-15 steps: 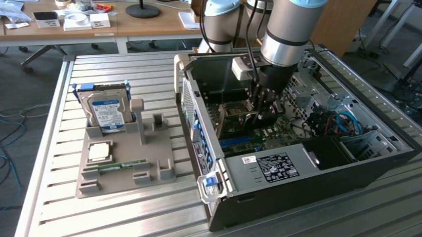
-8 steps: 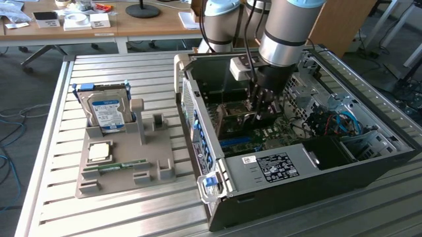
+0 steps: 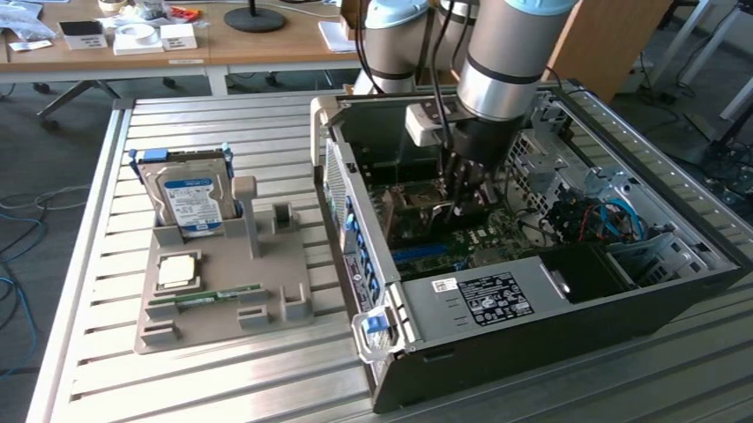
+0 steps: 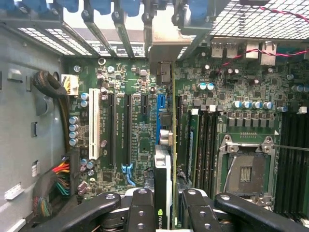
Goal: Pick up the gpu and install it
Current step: 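Insert the gpu into the slot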
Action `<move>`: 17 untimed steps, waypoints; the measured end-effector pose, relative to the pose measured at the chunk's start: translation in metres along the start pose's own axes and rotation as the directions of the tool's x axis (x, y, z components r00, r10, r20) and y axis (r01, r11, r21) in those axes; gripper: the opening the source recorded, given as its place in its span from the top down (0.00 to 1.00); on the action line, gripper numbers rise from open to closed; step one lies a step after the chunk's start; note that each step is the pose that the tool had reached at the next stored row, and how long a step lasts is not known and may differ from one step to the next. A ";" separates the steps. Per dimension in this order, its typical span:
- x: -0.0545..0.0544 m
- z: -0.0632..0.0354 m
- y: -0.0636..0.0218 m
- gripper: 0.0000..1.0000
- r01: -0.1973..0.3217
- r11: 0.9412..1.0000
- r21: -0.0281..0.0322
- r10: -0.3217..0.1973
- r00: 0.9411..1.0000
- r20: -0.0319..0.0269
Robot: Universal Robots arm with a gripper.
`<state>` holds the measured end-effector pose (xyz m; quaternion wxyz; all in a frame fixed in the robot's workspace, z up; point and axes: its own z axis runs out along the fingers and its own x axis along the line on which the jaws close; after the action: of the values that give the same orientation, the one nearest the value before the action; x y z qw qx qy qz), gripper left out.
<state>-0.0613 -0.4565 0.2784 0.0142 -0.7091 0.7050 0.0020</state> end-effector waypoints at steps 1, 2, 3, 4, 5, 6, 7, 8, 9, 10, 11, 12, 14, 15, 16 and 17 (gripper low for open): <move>0.000 0.0000 0.0002 0.73 0.000 1.000 0.000 0.000 1.000 0.000; 0.001 0.0005 0.0005 0.73 0.000 1.000 0.000 0.000 1.000 0.000; 0.001 0.0012 0.0010 0.73 0.000 1.000 0.000 0.000 1.000 0.000; 0.001 0.0018 0.0016 0.73 0.000 1.000 0.000 0.000 1.000 0.000; 0.001 0.0021 0.0021 0.73 0.000 1.000 0.000 0.000 1.000 0.000; 0.001 0.0021 0.0021 0.73 0.000 1.000 0.000 0.000 1.000 0.000; 0.001 0.0021 0.0021 0.73 0.000 1.000 0.000 0.000 1.000 0.000; 0.001 0.0022 0.0021 0.73 0.000 1.000 0.000 0.000 1.000 0.000; 0.001 0.0022 0.0023 0.73 0.000 1.000 0.000 0.000 1.000 0.000; 0.001 0.0023 0.0029 0.73 0.000 1.000 0.001 0.000 1.000 0.000; 0.001 0.0023 0.0035 0.73 0.000 1.000 0.001 0.000 1.000 0.000; 0.001 0.0023 0.0044 0.73 0.000 1.000 0.002 0.000 1.000 0.000; 0.001 0.0022 0.0058 0.73 0.000 1.000 0.002 0.000 1.000 0.000; 0.001 0.0023 0.0065 0.73 0.000 1.000 0.003 0.000 1.000 0.000; 0.001 0.0022 0.0072 0.73 0.000 1.000 0.003 0.000 1.000 0.000; 0.001 0.0021 0.0079 0.73 0.000 1.000 0.004 0.000 1.000 0.000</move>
<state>-0.0692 -0.4571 0.2761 0.0155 -0.7090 0.7050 0.0006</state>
